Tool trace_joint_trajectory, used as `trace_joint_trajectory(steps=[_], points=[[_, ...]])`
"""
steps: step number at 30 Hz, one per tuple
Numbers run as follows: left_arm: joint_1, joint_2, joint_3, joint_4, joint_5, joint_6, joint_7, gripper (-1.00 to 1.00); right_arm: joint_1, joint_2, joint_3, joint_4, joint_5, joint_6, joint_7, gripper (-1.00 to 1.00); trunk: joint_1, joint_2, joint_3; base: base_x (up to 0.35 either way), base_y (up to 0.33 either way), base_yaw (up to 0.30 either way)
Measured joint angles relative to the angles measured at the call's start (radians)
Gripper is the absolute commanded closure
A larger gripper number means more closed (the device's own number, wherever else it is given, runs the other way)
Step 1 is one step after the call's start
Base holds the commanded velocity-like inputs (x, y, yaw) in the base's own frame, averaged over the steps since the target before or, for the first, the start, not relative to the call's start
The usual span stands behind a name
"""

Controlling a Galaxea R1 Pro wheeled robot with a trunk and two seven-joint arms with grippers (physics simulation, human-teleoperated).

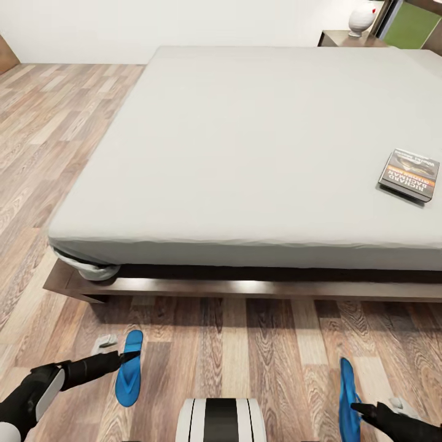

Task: In the bedroom, move the book from the bed onto either nightstand, and place the two sandals side by side next to the bed.

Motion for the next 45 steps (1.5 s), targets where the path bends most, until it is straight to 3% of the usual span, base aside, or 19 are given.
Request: trace_joint_trajectory(steps=[4, 6, 8, 10, 11, 13, 15, 20, 23, 28, 45], points=[[0.000, -0.022, 0.070, 0.002, 0.004, -0.003, -0.001, -1.00, 0.000, 0.001, 0.003, -0.090, 0.036, -0.037, -0.184, 1.00, 0.000, 0.000, 0.000, 0.000, 0.000, 0.000], [0.000, -0.040, 0.146, 0.002, 0.015, -0.007, -0.002, -1.00, 0.000, 0.002, 0.005, -0.108, 0.042, -0.092, -0.261, 1.00, 0.000, 0.000, 0.000, 0.000, 0.000, 0.000], [0.000, -0.046, 0.187, 0.002, 0.019, -0.010, -0.003, -1.00, 0.000, 0.003, 0.006, -0.113, 0.069, -0.152, -0.308, 1.00, 0.000, 0.000, 0.000, 0.000, 0.000, 0.000], [0.000, -0.050, 0.207, 0.003, 0.019, -0.012, -0.002, -1.00, 0.000, 0.004, 0.005, -0.115, 0.160, -0.206, -0.378, 1.00, 0.000, 0.000, 0.000, 0.000, 0.000, 0.000], [0.000, -0.052, 0.212, 0.004, 0.019, -0.012, -0.002, -1.00, 0.000, 0.004, 0.005, -0.115, 0.226, -0.232, -0.424, 1.00, 0.000, 0.000, 0.000, 0.000, 0.000, 0.000], [0.000, -0.052, 0.216, 0.004, 0.020, -0.013, -0.002, -1.00, -0.001, 0.007, 0.005, -0.112, 0.280, -0.288, -0.459, 1.00, 0.000, 0.000, 0.000, 0.000, 0.000, 0.000], [0.000, -0.052, 0.217, 0.004, 0.020, -0.013, -0.002, -1.00, 0.000, 0.018, 0.006, -0.099, 0.311, -0.398, -0.477, 1.00, 0.000, 0.000, 0.000, 0.000, 0.000, 0.000], [0.000, -0.052, 0.217, 0.006, 0.020, -0.013, -0.002, -1.00, 0.000, 0.032, 0.007, -0.033, 0.326, -0.660, -0.489, 1.00, 0.000, 0.000, 0.000, 0.000, 0.000, 0.000], [0.000, -0.053, 0.217, 0.006, 0.020, -0.013, -0.002, -1.00, 0.000, 0.035, 0.007, -0.006, 0.327, -0.725, -0.490, 1.00, 0.000, 0.000, 0.000, 0.000, 0.000, 0.000], [0.000, -0.054, 0.217, 0.005, 0.020, -0.013, -0.002, -1.00, -0.001, 0.037, 0.007, 0.045, 0.320, -0.747, -0.490, 1.00, 0.000, 0.000, 0.000, 0.000, 0.113, 0.000], [0.000, -0.069, 0.216, 0.007, 0.015, -0.013, 0.005, -1.00, -0.001, 0.037, 0.007, 0.048, 0.321, -0.746, -0.491, 1.00, 0.000, 0.000, 0.000, 0.000, 0.316, 0.000]])
